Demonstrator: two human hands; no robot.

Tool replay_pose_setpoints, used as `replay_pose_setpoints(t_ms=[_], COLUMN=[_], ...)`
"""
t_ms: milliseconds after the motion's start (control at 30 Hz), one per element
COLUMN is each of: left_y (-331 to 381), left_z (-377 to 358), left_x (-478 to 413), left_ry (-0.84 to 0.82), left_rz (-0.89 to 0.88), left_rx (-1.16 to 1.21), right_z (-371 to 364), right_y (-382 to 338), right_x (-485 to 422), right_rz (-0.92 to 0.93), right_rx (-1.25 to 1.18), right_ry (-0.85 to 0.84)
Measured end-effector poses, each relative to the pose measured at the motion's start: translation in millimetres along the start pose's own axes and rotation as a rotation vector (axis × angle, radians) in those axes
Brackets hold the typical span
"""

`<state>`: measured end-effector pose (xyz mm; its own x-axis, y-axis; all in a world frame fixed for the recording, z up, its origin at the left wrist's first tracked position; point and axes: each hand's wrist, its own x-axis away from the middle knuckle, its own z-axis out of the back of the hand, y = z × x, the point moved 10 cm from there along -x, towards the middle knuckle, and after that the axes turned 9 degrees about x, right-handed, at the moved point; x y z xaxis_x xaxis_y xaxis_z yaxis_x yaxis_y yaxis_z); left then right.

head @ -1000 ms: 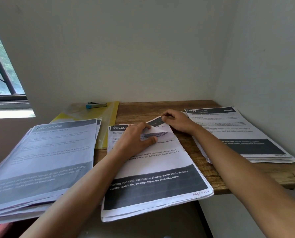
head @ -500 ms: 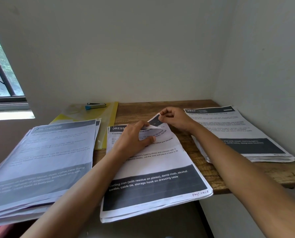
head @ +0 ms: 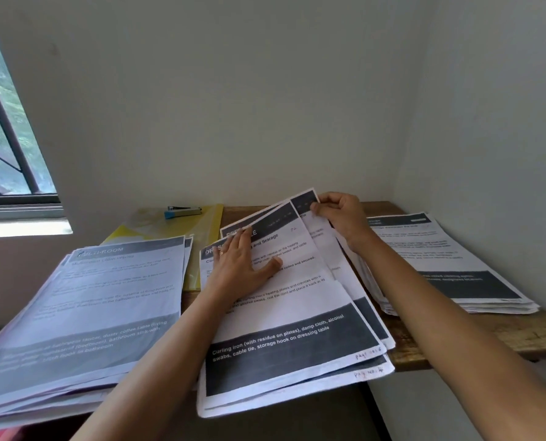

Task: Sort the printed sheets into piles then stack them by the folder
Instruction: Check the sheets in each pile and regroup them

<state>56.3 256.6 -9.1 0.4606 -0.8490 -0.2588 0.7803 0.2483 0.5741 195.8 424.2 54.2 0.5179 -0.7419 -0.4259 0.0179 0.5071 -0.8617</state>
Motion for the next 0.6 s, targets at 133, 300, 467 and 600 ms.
replay_pose_setpoints(t_ms=[133,300,467,600], left_y=[-3,-7,-8,-6], left_z=[1,-3,-1,10], left_x=[-2,-4,-2,1], left_ry=[0.015,-0.018,-0.034,0.006], left_rz=[-0.004,0.013,0.064,0.124], left_rx=[-0.002,0.003,0.048,0.187], right_z=[32,77,121,148], right_y=[-23,-69,-130,-175], right_x=[-11,-25,-28,-26], right_rz=[0.056,0.205,0.335,0.419], right_rx=[0.074,0.274,0.409,0.431], right_ry=[0.178,0.349,0.513,0.601])
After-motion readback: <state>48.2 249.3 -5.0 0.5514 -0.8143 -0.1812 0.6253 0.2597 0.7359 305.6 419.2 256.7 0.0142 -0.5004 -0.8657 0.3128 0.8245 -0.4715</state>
